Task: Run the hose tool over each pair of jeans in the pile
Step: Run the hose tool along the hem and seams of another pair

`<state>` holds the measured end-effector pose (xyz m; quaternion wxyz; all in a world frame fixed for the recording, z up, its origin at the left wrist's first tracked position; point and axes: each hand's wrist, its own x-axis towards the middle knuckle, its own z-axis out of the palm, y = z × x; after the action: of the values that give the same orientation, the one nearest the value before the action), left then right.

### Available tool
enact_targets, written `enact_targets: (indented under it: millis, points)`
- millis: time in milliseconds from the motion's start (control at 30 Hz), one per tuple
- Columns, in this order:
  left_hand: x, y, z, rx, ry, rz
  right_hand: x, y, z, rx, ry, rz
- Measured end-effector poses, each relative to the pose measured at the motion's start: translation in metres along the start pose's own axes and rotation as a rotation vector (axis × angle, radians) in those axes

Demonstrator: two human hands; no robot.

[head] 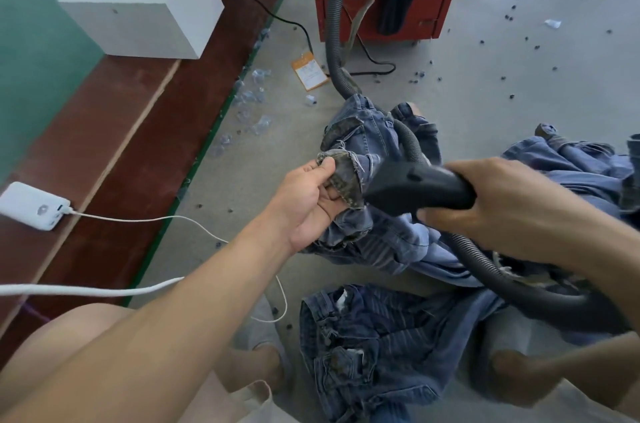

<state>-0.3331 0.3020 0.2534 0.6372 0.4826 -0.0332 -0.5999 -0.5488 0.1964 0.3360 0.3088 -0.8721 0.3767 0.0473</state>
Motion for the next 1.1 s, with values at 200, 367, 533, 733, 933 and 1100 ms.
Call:
enact_targets:
  millis: [200, 367, 533, 733, 933, 1100]
  points:
    - [-0.002, -0.006, 0.004, 0.029, -0.046, -0.036, 0.016, -0.004, 0.012, 0.071, 0.108, 0.019]
    - [-0.002, -0.002, 0.006, 0.023, -0.009, -0.02, 0.011, 0.001, -0.006, 0.088, 0.106, 0.022]
    - [-0.001, -0.005, 0.006, -0.026, 0.003, -0.025, -0.002, -0.006, 0.01, -0.093, -0.02, -0.019]
    - [-0.003, -0.015, 0.01, 0.014, -0.086, -0.049, 0.02, -0.007, -0.007, 0.1, 0.157, 0.064]
    - [-0.006, -0.016, 0.007, -0.023, -0.095, -0.061, 0.003, 0.0, -0.014, 0.147, -0.077, 0.067]
    - [-0.009, -0.018, 0.009, -0.052, -0.158, -0.102, 0.023, -0.001, -0.001, 0.236, 0.039, 0.127]
